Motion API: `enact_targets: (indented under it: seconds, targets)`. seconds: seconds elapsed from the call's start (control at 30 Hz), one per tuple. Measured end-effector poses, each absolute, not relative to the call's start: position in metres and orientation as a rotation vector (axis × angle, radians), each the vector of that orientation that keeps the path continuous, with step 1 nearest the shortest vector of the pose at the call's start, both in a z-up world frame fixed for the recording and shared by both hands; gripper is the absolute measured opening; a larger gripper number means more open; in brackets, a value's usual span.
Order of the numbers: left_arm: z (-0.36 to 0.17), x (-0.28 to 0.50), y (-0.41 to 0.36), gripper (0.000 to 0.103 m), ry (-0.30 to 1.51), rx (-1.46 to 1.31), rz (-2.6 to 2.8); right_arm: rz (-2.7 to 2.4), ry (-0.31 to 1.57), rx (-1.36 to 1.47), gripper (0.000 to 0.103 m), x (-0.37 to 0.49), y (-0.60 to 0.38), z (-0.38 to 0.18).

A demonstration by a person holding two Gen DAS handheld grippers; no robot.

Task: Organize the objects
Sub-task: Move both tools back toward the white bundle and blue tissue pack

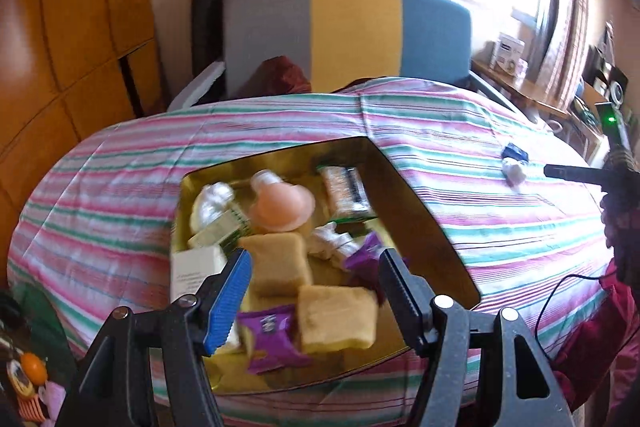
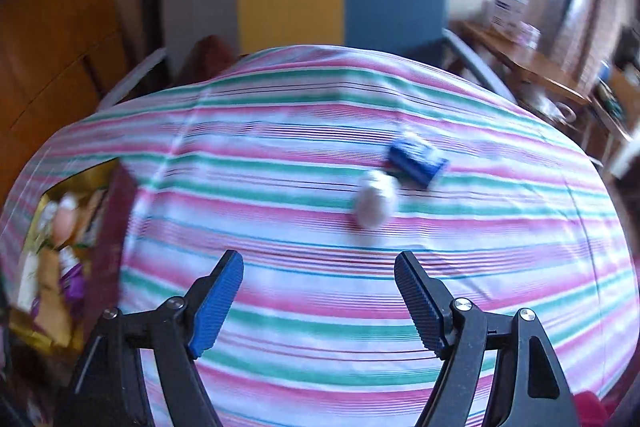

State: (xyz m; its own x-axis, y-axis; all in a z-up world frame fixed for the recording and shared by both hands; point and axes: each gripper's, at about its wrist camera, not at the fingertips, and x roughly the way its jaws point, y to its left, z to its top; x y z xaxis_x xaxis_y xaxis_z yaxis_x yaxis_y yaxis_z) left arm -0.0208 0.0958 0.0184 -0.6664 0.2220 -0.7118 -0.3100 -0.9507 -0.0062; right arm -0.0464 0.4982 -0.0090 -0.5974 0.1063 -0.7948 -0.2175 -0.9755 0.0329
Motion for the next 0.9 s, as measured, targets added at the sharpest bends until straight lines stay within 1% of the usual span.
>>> enact_targets:
  seconds: [0.13, 0.27, 0.3, 0.5, 0.9]
  targets:
    - [0.023, -0.024, 0.123, 0.067, 0.223, -1.077, 2.583, 2.520, 0.319, -1.241, 0.079, -0.038, 0.557, -0.027]
    - [0.026, -0.027, 0.153, 0.067, 0.279, -1.058, 2.539, 2.395, 0.587, -1.215, 0.079, -0.025, 0.600, -0.045]
    - [0.027, -0.028, 0.160, 0.067, 0.289, -1.054, 2.529, 2.389, 0.623, -1.187, 0.079, -0.022, 0.605, -0.044]
    - [0.025, -0.034, 0.203, 0.067, 0.343, -1.042, 2.456, 2.378, 0.675, -1.187, 0.079, -0.020, 0.608, -0.044]
    - [0.014, -0.046, 0.286, 0.067, 0.415, -1.062, 2.305, 2.351, 0.785, -1.137, 0.084, -0.010, 0.620, -0.044]
